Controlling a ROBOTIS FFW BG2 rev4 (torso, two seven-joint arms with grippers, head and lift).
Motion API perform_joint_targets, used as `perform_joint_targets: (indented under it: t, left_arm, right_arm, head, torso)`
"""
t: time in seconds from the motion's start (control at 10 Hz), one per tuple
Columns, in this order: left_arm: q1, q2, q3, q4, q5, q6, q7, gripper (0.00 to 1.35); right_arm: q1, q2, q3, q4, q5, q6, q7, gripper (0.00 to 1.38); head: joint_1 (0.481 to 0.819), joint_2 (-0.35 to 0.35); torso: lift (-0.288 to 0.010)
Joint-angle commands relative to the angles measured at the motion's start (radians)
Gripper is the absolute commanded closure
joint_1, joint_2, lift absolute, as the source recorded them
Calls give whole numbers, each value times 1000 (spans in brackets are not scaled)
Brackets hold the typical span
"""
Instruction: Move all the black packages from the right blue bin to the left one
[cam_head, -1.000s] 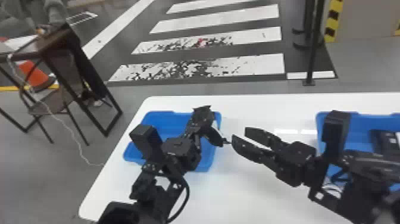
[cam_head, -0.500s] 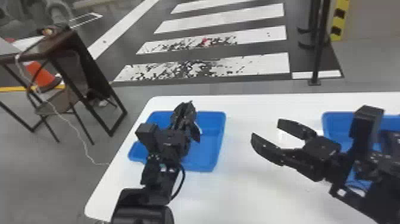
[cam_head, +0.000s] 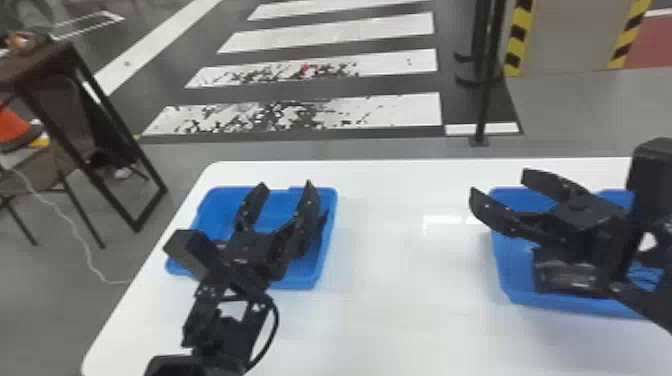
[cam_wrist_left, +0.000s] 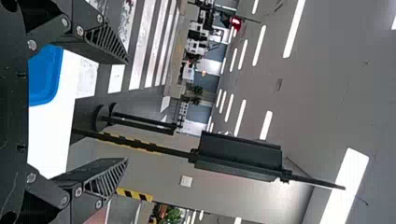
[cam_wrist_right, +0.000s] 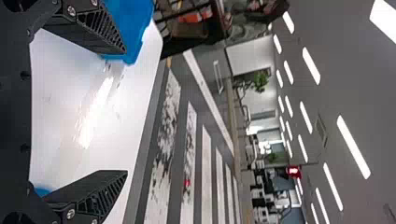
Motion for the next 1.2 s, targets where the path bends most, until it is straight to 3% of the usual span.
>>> perform_joint_targets:
  t: [0.0, 0.2, 0.5, 1.1]
  left_arm:
    - [83, -6, 2, -116, -16, 20, -3, 179]
    - [162, -26, 10, -170, -16, -20, -20, 176]
    - [181, -32, 20, -175, -28, -12, -32, 179]
    - [174, -34, 18, -175, -34, 22, -37, 179]
  right_arm:
    - [41, 15, -122, -104, 162, 172, -15, 122]
    - [61, 15, -220, -114, 273, 359, -4, 122]
    - [127, 26, -260, -104, 297, 494, 5, 121]
    - [34, 34, -246, 127, 263, 425, -18, 128]
  head:
    - [695, 185]
    - [695, 65]
    - [695, -32]
    - [695, -75]
  torso:
    - [-140]
    - [-140]
    - [-140]
    - [-140]
